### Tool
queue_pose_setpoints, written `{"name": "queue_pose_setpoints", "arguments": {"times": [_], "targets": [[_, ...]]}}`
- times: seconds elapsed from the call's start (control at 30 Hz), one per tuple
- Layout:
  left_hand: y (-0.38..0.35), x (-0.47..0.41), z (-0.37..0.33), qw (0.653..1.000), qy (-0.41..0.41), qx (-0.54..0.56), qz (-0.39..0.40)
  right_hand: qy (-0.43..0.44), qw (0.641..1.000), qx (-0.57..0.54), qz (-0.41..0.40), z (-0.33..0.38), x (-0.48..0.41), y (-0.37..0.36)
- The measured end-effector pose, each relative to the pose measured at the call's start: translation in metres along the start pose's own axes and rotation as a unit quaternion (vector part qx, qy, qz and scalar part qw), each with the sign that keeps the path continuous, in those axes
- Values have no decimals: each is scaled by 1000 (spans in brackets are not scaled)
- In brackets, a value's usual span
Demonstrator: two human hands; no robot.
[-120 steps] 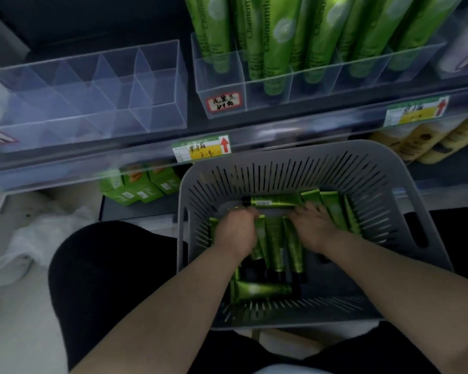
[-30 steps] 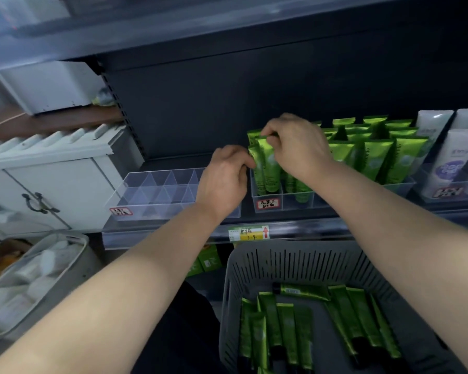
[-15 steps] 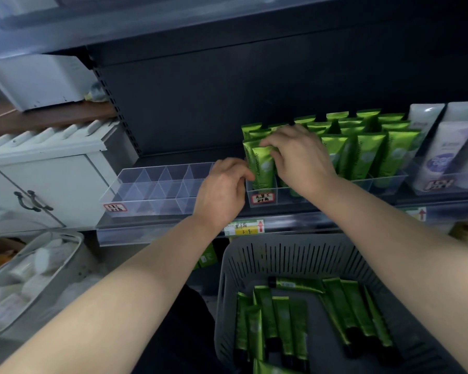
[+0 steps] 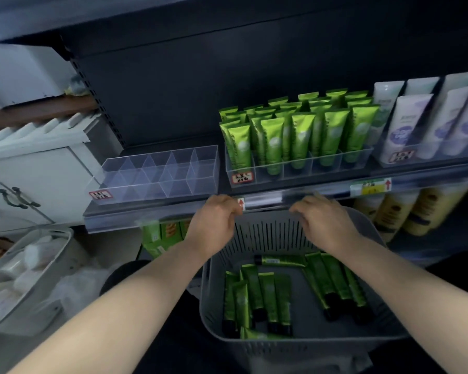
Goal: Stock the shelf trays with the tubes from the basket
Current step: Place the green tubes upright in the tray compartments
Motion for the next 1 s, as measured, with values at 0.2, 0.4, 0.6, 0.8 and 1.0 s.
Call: {"name": "queue_pose_setpoints", "arguments": {"times": [0.2,0.4,0.6,0.8,1.0], "targets": [[-38,42,12,959,75,-183,202,-77,978,89,171,-33,46,-28],[-44,47,2,955,45,-220,195,-73,973,83,203,-35,56,-37],[-60,45,8,963,-1,-198,181,-54,983,50,171,-26,37,-53],[-71,40,23,952,-44,-184,240,-60,984,31,167,-25,23,-67],[-65,43,20,936,-90,-228,254,-87,985,59,136,-31,16,-64]]}}
Point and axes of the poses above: each hand's wrist, its own x-axis away from the middle knuckle, its own y-axis out of the back of the hand, z = x × y, the point moved 9 cm from there along -x, towards the middle knuckle, and after that the axes turned 13 degrees about -z, right-handed, at the moved point
